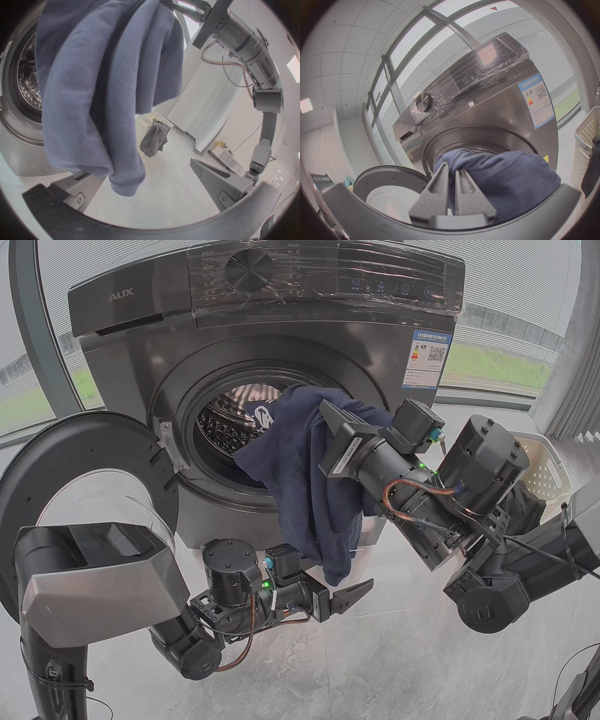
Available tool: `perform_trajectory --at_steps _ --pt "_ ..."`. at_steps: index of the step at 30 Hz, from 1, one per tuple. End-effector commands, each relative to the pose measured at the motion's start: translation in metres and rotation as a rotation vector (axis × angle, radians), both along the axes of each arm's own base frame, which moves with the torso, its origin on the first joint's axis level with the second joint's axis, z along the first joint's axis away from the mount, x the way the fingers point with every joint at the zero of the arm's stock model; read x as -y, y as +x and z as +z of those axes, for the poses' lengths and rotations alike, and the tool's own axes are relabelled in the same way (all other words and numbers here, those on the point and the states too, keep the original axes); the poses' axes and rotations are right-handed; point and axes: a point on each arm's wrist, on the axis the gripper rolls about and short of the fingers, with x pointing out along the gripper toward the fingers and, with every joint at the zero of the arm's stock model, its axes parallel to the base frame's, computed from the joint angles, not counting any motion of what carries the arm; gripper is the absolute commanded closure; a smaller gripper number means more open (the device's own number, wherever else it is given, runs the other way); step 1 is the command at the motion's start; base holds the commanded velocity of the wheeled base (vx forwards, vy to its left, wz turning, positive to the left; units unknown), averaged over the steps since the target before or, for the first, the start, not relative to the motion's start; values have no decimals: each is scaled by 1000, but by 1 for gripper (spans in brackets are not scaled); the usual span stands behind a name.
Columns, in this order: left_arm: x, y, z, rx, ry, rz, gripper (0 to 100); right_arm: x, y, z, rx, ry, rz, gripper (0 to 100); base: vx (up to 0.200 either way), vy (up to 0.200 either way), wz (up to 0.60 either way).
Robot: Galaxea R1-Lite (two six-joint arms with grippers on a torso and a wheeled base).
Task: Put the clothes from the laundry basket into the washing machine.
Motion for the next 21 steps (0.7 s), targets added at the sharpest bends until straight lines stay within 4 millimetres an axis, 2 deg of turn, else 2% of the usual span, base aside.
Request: perform_trajectory --at_steps 1,4,14,15,21 --pt "5 12 -21 -9 12 30 0 -1 0 1 1 3 -4 100 0 0 0" --pt "7 19 -25 2 10 77 0 -1 -1 1 1 5 -5 100 0 0 0" --pt "9 28 -13 47 -24 153 0 -2 -2 0 0 4 -2 100 0 0 0" --pt "9 28 -13 50 -24 154 100 -2 -2 0 0 4 -2 100 0 0 0" --pt "8 30 -10 74 -39 180 100 -2 -1 -1 -2 2 -4 100 0 0 0"
